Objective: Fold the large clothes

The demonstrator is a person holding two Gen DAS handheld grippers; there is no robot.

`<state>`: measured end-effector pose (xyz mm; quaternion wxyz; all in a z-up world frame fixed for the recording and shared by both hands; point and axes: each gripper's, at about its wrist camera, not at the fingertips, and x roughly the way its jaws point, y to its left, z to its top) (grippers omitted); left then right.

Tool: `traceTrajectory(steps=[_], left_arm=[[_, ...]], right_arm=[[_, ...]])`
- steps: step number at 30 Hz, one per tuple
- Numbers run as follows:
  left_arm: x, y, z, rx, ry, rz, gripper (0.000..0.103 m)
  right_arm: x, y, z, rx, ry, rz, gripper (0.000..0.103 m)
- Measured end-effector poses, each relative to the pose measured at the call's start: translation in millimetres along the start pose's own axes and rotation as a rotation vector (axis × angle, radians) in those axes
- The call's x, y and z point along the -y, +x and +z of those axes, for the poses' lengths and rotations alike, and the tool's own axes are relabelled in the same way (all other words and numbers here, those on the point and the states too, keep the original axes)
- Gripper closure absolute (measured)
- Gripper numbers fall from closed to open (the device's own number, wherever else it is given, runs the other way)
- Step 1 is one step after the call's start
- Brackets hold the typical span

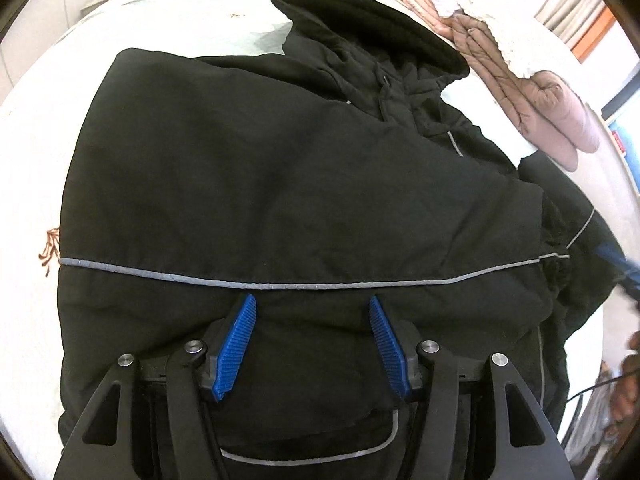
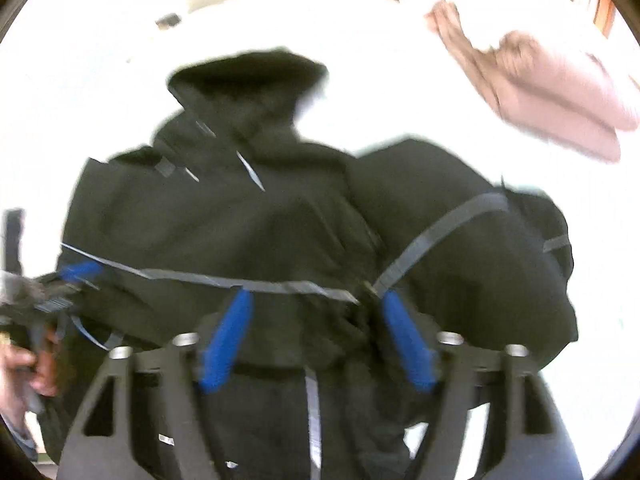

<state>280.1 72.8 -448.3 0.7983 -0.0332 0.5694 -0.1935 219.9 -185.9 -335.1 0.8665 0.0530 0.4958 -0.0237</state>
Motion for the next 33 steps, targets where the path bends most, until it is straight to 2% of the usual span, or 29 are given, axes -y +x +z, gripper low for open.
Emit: traceTrajectory(steps=[3, 4, 7, 9, 11, 15, 17, 19, 23, 27, 29, 31, 33], left_arm=[[4, 2, -2, 0.006, 0.014, 0.023, 0.040], [6, 2, -2, 0.007, 0.021, 0.028, 0.039], [8, 3, -4, 0.013, 0.042, 0.041, 0.038], [7, 2, -5, 0.027, 0.038, 0.036, 0.038], [3, 1, -7, 0.046, 0.019, 0.017, 0.038], [2, 0, -9, 0.052, 0.004, 0.031, 0.038], [6, 0, -9, 0.044, 0.004, 0.058, 0.038], [12, -2, -7, 0.032, 0.003, 0.087, 0.038], [31, -14, -7, 0.022, -0.006, 0.020, 0.038], [73, -20, -4, 0.036, 0.059, -0.023, 0.038], [97, -18, 1, 0.037, 0.088, -0.058, 0.038], [124, -12, 5, 0.033, 0.123, -0.092, 0.038], [148, -5, 8, 0.029, 0.161, -0.108, 0.038]], right_arm=[[-26, 23, 10, -0.010, -0.048, -0.007, 0.024], [-30, 35, 10, -0.021, -0.053, -0.004, 0.027], [-37, 86, -5, -0.098, -0.066, -0.048, 0.035], [-38, 113, -18, -0.163, -0.069, -0.074, 0.036], [-39, 118, -28, -0.128, -0.091, -0.079, 0.033], [-38, 120, -25, -0.152, -0.095, -0.066, 0.033], [-33, 112, -22, -0.178, -0.088, -0.034, 0.034], [-25, 86, -20, -0.169, -0.056, 0.042, 0.035], [-2, 14, -28, -0.071, -0.002, 0.147, 0.034], [44, -28, -38, -0.030, 0.082, 0.146, 0.033], [91, -42, -43, -0.020, 0.173, 0.133, 0.033], [128, -52, -48, 0.000, 0.234, 0.081, 0.031], [167, -55, -49, 0.009, 0.286, -0.008, 0.025]])
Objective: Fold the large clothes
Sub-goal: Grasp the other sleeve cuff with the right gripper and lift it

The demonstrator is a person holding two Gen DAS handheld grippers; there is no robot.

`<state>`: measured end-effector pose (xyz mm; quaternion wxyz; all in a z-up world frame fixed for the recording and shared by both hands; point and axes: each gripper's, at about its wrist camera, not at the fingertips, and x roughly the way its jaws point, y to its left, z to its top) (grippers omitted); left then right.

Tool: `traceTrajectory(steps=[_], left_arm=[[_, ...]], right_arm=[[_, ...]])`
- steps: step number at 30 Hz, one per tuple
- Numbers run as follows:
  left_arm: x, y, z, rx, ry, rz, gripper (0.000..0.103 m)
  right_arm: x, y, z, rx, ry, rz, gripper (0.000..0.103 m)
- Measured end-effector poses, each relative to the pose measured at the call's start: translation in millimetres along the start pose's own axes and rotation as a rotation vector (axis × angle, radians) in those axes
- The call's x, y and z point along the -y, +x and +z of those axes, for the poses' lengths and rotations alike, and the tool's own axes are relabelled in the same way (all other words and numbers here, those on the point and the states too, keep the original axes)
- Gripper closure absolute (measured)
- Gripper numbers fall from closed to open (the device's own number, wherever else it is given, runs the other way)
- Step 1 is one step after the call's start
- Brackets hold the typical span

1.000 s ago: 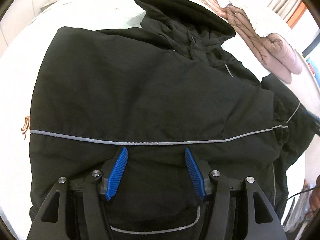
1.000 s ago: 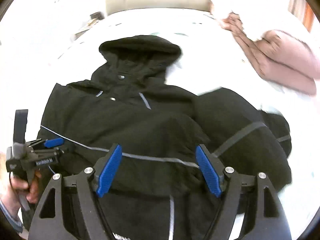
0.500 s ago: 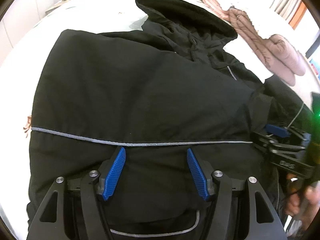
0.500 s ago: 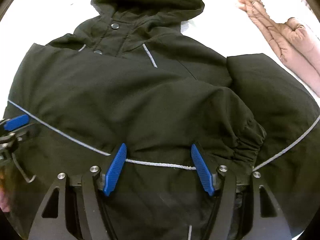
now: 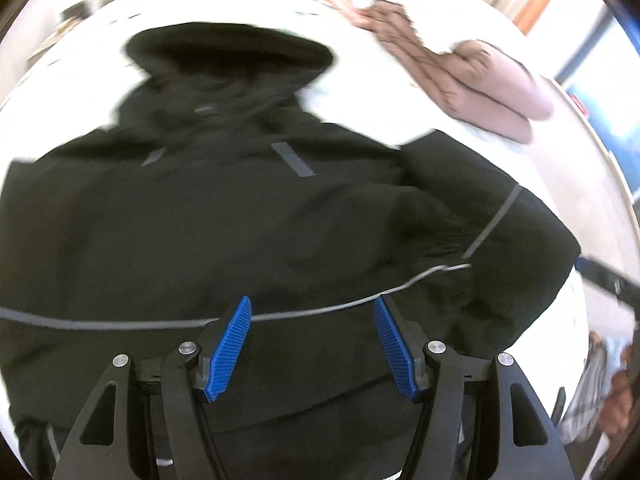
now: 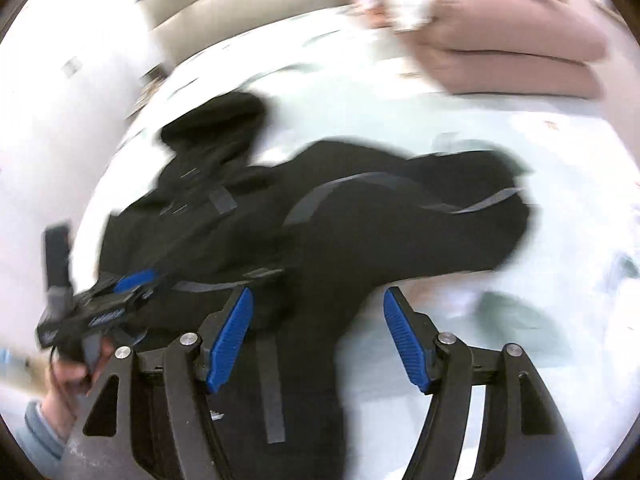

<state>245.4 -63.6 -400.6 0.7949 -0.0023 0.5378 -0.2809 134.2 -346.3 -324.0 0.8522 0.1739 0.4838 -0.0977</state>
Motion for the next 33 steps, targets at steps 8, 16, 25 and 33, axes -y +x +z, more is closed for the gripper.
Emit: traceTrajectory(steps=[8, 16, 25, 33], left_arm=[[84, 46, 22, -0.020, 0.146, -0.035, 0.038], [105, 83, 22, -0.073, 0.166, -0.039, 0.038], [109, 97, 21, -0.079, 0.169, -0.026, 0.032], [134, 80, 31, -0.041, 0.208, -0.041, 0.032]], right_arm=[[146, 52, 52, -0.003, 0.351, 0.028, 0.021], [209, 141, 63, -0.107, 0.491, 0.065, 0.021], [162, 168, 75, -0.098, 0.236, -0.066, 0.051], [195, 75, 44, 0.037, 0.231, -0.346, 0.068]])
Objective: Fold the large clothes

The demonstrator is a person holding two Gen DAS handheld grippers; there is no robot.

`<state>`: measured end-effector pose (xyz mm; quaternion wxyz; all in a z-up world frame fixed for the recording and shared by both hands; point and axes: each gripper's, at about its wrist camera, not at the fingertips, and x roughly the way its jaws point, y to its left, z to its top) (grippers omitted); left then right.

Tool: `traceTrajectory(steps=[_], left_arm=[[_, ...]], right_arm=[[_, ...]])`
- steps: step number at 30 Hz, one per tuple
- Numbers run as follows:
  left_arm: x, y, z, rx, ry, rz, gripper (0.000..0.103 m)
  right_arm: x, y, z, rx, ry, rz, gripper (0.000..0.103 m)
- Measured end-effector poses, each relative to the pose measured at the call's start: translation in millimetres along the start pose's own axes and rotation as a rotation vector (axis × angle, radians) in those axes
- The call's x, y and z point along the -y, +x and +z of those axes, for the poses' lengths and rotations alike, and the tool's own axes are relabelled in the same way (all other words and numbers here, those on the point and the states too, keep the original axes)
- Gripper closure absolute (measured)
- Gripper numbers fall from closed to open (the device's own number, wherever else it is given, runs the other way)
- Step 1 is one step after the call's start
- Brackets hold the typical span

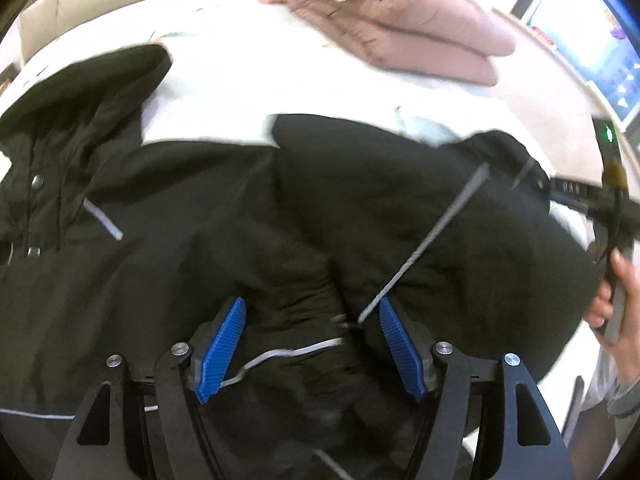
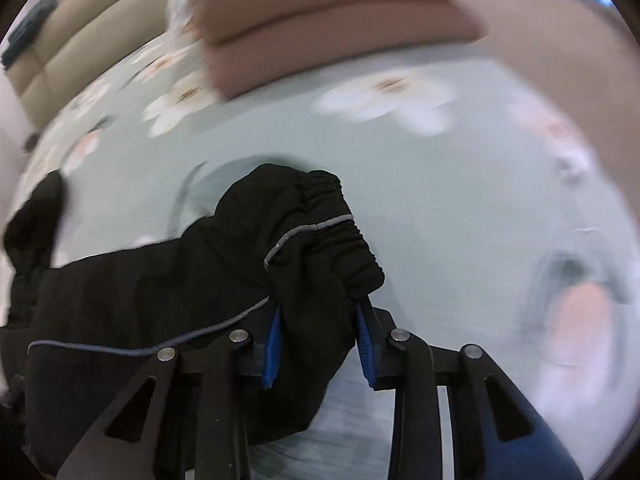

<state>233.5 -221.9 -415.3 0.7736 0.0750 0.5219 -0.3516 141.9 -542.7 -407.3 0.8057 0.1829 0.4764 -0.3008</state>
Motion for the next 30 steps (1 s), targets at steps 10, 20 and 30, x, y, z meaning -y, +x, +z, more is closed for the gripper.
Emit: traceTrajectory(steps=[10, 20, 30], left_arm=[[34, 40, 4, -0.039, 0.085, 0.006, 0.032], [59, 41, -9, -0.013, 0.240, 0.175, 0.027], [5, -51, -52, 0.020, 0.144, 0.148, 0.027]], right_arm=[[117, 29, -32, -0.140, 0.250, -0.137, 0.068], [116, 34, -41, -0.142, 0.210, -0.139, 0.072], [20, -53, -37, 0.052, 0.037, 0.039, 0.081]])
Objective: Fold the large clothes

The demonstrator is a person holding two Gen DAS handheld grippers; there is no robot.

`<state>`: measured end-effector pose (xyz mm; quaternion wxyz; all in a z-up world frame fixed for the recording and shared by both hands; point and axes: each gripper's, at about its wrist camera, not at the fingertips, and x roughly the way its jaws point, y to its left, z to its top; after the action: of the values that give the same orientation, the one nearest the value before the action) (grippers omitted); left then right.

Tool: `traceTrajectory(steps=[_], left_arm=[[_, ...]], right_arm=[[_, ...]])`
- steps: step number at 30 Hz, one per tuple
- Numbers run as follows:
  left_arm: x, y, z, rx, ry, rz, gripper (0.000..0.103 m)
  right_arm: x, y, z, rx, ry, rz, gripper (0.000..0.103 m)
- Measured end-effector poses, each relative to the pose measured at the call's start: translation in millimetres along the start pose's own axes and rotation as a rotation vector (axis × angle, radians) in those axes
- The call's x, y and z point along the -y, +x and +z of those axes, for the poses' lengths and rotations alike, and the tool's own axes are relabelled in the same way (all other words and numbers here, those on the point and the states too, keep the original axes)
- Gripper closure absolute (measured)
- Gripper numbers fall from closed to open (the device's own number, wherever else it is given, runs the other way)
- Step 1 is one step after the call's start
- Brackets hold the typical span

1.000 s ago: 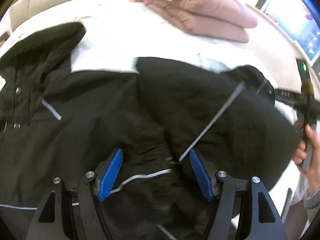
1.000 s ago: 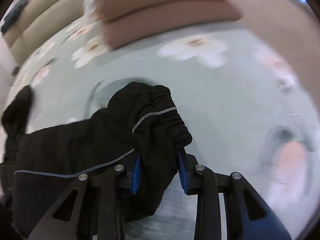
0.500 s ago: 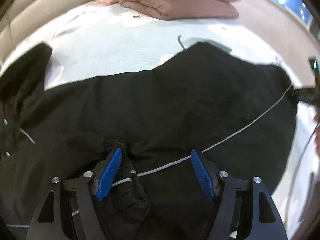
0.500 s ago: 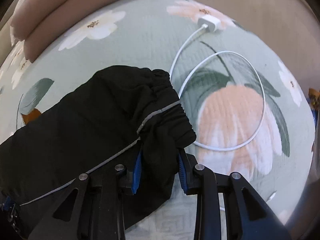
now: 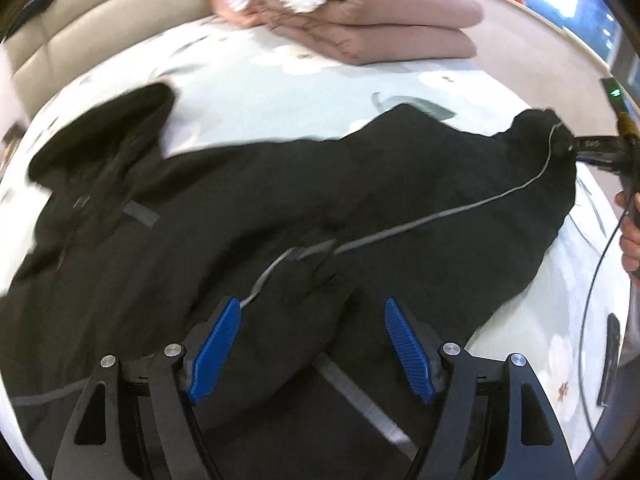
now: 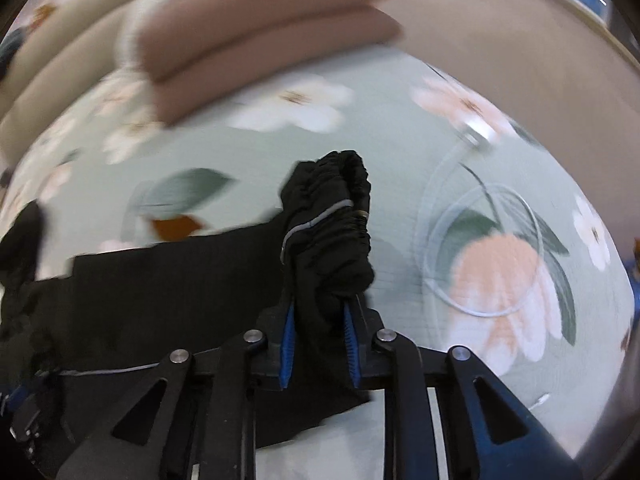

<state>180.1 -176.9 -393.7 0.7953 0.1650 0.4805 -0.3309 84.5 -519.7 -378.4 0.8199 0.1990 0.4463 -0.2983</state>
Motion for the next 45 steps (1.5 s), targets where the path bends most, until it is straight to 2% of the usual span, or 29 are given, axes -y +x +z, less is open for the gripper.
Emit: traceTrajectory(steps=[7, 15, 23, 27, 31, 33, 34, 35, 37, 38, 41, 43, 45], left_arm=[[-70, -38, -46, 0.016, -0.124, 0.051, 0.027], [-140, -87, -85, 0.055, -0.222, 0.082, 0.027], [-208, -122, -122, 0.075, -0.292, 0.107, 0.027], [-242, -132, -143, 0.070, -0.329, 0.129, 0.027], [-273, -137, -161, 0.065, -0.369, 0.152, 0.027], [-287, -139, -169, 0.064, -0.395, 0.160, 0.027], [-292, -139, -172, 0.062, -0.404, 0.162, 0.027], [-299, -139, -176, 0.060, -0.416, 0.164, 0.027], [-310, -139, -183, 0.058, -0.431, 0.163, 0.027], [-315, -139, -186, 0.057, -0.434, 0.161, 0.027], [-326, -136, -190, 0.056, -0.435, 0.149, 0.027], [-332, -132, -188, 0.051, -0.441, 0.108, 0.027], [-334, -129, -182, 0.060, -0.448, 0.061, 0.027]], right_arm=[[-116, -42, -9, 0.068, -0.180, 0.095, 0.083], [-242, -88, -50, 0.084, -0.300, 0.234, 0.083], [-357, -101, -106, 0.016, -0.392, 0.355, 0.083], [-425, -109, -138, -0.014, -0.443, 0.448, 0.083], [-504, -108, -175, -0.082, -0.508, 0.553, 0.083], [-538, -95, -195, -0.140, -0.546, 0.559, 0.080], [-554, -83, -207, -0.186, -0.570, 0.557, 0.071], [-571, -65, -222, -0.253, -0.603, 0.557, 0.054], [-583, -33, -242, -0.355, -0.619, 0.518, 0.040], [-585, -24, -247, -0.370, -0.616, 0.506, 0.040], [-572, -32, -240, -0.347, -0.578, 0.556, 0.039], [-554, -45, -227, -0.310, -0.532, 0.586, 0.039], [-528, -61, -209, -0.239, -0.501, 0.552, 0.039]])
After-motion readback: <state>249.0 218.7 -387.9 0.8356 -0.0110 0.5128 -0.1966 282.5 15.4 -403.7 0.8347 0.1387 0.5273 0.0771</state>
